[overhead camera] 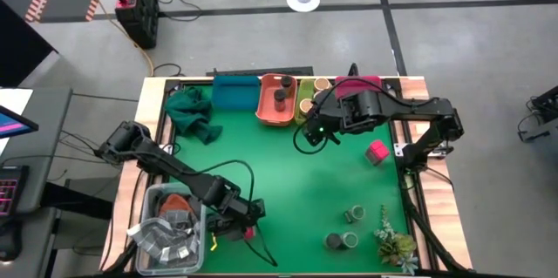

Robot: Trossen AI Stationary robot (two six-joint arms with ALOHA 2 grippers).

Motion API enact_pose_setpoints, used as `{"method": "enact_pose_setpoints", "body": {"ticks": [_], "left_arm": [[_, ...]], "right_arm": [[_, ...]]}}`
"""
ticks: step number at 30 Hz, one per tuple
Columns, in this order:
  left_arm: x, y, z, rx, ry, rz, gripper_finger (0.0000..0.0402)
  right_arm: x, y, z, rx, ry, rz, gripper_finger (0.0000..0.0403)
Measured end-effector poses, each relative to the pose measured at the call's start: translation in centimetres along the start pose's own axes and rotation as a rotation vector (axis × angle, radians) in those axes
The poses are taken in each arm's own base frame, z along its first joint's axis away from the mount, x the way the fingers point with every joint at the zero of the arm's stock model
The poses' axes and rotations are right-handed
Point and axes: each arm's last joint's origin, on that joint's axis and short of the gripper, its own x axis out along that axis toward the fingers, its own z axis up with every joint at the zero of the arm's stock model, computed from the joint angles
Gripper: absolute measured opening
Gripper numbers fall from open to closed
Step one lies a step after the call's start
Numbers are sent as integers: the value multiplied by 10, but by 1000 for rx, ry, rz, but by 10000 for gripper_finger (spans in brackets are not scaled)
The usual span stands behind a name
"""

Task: Sort spices by type
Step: Put the bottom red seasoning bottle into the blue bin

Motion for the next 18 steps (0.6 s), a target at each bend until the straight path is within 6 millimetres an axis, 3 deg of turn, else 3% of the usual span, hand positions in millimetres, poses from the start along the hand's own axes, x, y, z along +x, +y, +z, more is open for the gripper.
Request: {"method": "enact_pose_setpoints", "body": {"ticks": [10,18], "left_arm": [[6,-2,-3,-11,-19,8,286],[5,3,-5,-38,-51,6,214]], "right_arm": [[1,-1,1,3,-1,-5,368],[1,-1,1,-1,-2,-6,368]]}}
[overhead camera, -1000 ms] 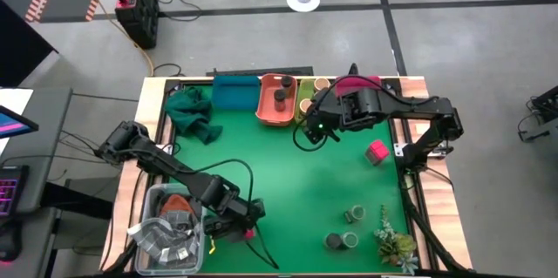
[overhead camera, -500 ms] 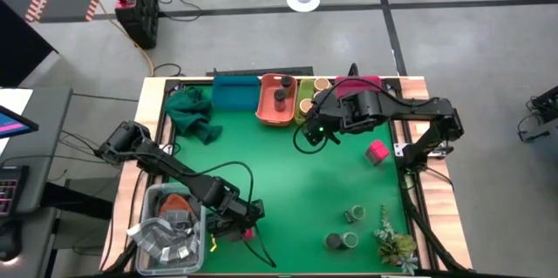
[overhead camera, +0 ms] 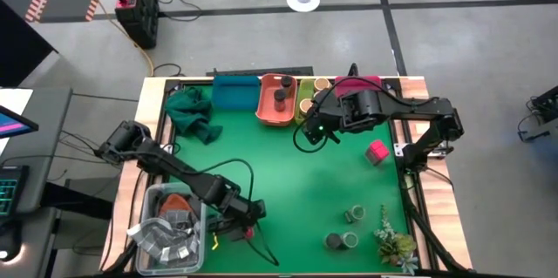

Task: Sort spices by type
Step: Put the bottom red seasoning bottle into the blue bin

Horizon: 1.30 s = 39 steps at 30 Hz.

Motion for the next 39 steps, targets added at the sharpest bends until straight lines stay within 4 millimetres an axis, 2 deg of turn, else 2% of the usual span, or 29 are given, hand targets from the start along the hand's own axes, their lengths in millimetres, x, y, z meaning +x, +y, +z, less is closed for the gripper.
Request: {"method": "enact_pose_setpoints", "body": {"ticks": [7,12,18,21,25,31,34,39], "left_arm": [[-11,15,-18,-170,62,28,206],[-47,40,-48,-405,95,179,206],[-112,63,-117,-792,152,405,207],[-145,66,-156,-1018,148,506,208],[-178,64,-206,-1313,144,646,209],[-215,56,-276,-1741,76,887,210],[-231,50,-298,-1887,14,1009,210],[-248,38,-328,-2046,29,1189,210]], "right_arm": [[0,-2,-2,-17,15,-16,368],[1,-8,-4,-38,52,-59,367],[1,-10,-4,-40,47,-85,360],[1,-9,-3,-30,33,-74,355],[2,-9,1,-28,4,-70,351],[2,-7,3,-54,-17,-62,350],[2,-6,4,-74,-28,-52,350],[4,-4,11,-101,-72,-20,349]]}}
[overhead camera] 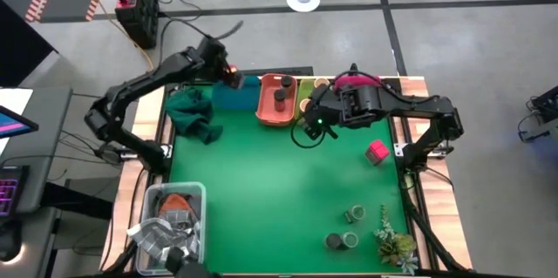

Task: Sort spices by type
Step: Put the bottom red seasoning bottle into the blue bin

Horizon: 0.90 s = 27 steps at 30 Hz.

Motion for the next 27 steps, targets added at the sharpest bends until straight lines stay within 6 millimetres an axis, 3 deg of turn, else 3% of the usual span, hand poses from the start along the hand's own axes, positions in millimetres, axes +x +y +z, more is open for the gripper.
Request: {"method": "enact_pose_setpoints", "body": {"ticks": [9,22,27], "left_arm": [[47,7,-8,-130,125,87,211],[48,6,-14,-124,174,189,211],[39,3,-15,-117,153,228,211]], "right_arm": [[6,-5,8,-72,-13,16,349],[10,-10,11,-133,-8,10,349],[11,-11,12,-130,-10,8,349]]}}
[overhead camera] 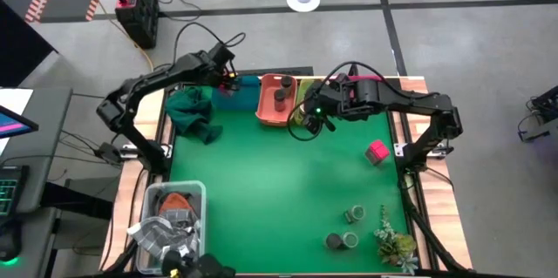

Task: Sort spices by type
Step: Put the bottom red seasoning bottle into the blue bin, then put the red seasoning bottle into the blue bin

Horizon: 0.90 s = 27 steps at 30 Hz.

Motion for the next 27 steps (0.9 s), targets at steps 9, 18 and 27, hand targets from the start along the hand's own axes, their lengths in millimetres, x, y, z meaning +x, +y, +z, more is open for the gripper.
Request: {"method": "enact_pose_setpoints", "body": {"ticks": [9,18,27], "left_arm": [[-7,-10,-7,-12,-23,52,215],[-8,-8,-10,3,-15,97,275],[-22,-5,-8,3,-52,73,287]], "right_arm": [[0,3,5,7,-50,24,349],[0,3,6,-52,-53,24,349],[1,-3,1,-93,0,4,349]]}}
